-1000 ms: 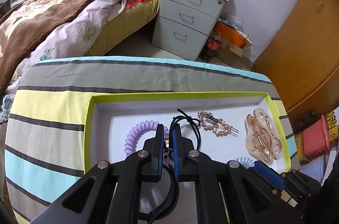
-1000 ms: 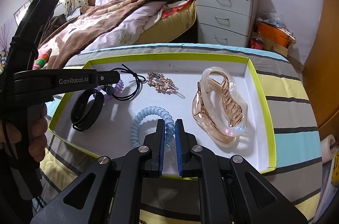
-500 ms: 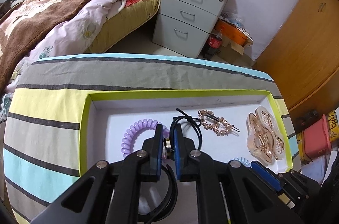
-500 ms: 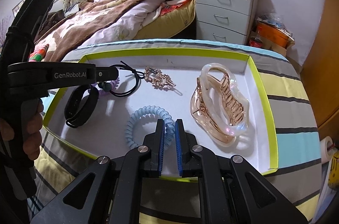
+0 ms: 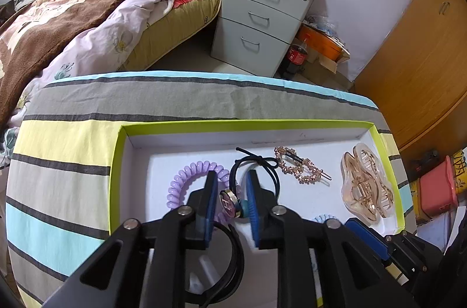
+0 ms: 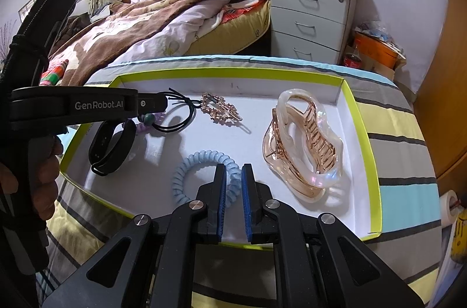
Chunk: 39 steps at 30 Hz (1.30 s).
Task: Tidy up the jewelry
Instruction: 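Lower the black hair tie with the left gripper while the right lowers the coil, opening both, then move both open grippers back to the remaining items on the bedspread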
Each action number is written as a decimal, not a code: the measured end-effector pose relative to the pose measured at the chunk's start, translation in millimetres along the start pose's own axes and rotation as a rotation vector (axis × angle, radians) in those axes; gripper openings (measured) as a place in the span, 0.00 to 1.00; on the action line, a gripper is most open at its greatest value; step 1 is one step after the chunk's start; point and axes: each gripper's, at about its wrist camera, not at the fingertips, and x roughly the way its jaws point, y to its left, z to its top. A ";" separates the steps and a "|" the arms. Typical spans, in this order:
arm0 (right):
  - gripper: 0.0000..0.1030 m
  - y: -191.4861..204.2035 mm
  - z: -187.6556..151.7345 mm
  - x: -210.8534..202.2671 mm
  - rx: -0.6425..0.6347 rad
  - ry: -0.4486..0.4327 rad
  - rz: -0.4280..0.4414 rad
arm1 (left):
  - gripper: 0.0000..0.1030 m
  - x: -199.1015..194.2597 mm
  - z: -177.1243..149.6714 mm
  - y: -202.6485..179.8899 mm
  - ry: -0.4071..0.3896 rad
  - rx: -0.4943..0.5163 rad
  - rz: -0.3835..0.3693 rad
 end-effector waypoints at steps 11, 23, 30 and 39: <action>0.23 5.0 -3.2 -20.1 -0.008 -0.047 0.015 | 0.42 -21.0 -7.7 -4.9 -0.027 0.004 0.024; 0.26 9.0 -13.0 -60.8 0.012 -0.110 0.021 | 0.47 -71.2 -32.4 -17.0 -0.090 0.033 0.022; 0.26 6.8 -24.9 -89.0 0.030 -0.150 0.032 | 0.50 -99.7 -52.0 -22.9 -0.126 0.041 0.016; 0.27 -8.6 -48.8 -120.7 0.051 -0.192 0.014 | 0.52 -127.3 -82.4 -26.6 -0.164 0.057 0.018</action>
